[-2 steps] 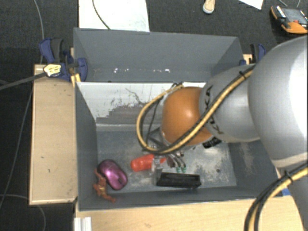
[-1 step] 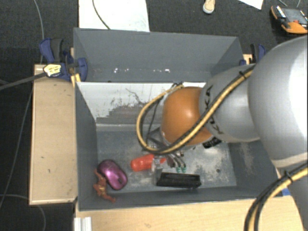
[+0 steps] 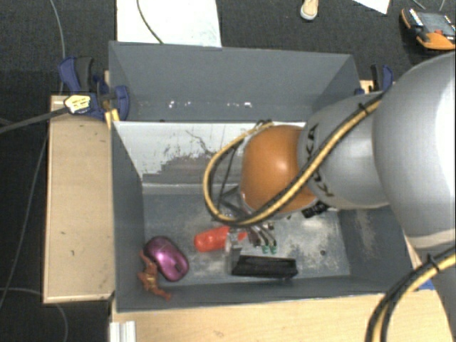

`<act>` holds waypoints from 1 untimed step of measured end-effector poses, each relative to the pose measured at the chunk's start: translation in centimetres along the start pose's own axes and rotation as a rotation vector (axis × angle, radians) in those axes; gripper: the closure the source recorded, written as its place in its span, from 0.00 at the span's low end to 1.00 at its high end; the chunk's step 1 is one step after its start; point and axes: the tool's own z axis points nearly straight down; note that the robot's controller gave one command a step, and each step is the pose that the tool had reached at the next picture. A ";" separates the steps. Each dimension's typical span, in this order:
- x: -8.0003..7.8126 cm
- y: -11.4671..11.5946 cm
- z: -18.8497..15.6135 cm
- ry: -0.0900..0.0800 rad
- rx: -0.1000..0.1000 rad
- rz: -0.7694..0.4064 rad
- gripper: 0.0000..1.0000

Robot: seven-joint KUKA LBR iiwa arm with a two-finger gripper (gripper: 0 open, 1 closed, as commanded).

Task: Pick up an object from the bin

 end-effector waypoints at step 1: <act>-0.1 0.0 -0.8 -0.003 -0.001 0.002 1.00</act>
Offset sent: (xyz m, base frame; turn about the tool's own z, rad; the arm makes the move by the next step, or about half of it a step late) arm 0.0006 0.0002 0.0369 0.0022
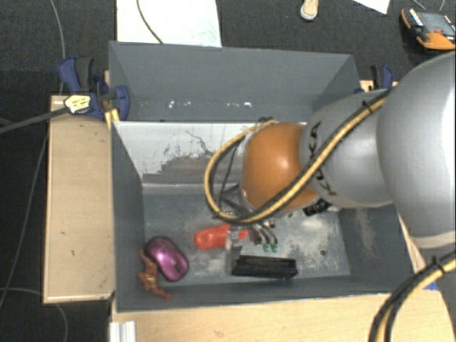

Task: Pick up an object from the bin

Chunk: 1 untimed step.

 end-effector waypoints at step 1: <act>0.0 0.0 -1.9 0.002 0.000 0.004 1.00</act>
Offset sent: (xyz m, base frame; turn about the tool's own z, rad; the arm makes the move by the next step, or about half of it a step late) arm -0.0005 0.0000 0.0857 0.0024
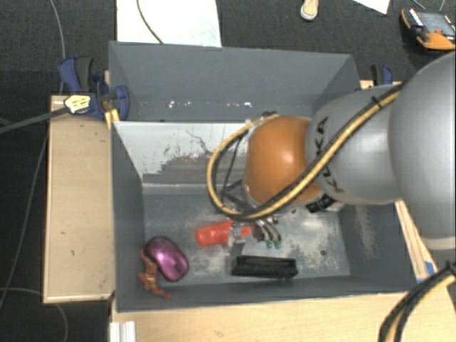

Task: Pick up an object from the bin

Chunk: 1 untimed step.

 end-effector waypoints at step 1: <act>0.1 0.0 -3.3 0.006 0.001 0.002 1.00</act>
Offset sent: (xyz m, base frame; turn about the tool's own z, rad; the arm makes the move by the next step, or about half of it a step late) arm -0.0017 -0.0004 0.0388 0.0017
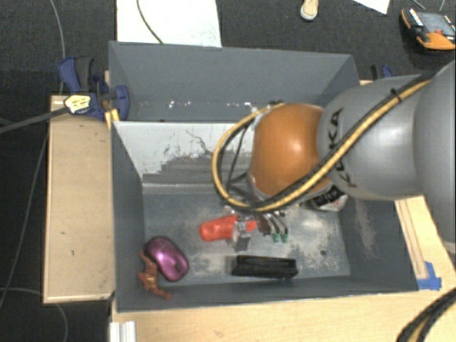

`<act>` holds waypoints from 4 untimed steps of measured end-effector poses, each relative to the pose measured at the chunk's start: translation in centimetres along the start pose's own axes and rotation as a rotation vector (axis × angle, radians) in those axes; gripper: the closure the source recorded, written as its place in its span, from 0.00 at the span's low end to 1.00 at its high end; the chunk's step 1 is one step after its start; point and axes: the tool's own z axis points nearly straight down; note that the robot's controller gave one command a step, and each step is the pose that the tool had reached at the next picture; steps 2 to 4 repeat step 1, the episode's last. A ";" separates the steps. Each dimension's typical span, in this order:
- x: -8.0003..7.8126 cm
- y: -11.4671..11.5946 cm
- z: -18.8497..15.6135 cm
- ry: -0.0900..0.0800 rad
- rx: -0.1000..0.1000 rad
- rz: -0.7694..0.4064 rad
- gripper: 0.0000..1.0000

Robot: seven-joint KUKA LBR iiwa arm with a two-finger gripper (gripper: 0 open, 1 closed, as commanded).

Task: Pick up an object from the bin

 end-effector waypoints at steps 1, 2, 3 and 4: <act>-0.1 0.0 -4.3 -0.005 0.000 0.001 1.00; -0.1 0.0 -4.3 -0.005 0.000 0.001 1.00; -0.1 0.0 -4.3 -0.005 0.000 0.001 1.00; -0.1 0.0 -4.3 -0.005 0.000 0.001 1.00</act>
Offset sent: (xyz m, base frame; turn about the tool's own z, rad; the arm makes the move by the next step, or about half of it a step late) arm 0.0012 0.0003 0.0451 0.0004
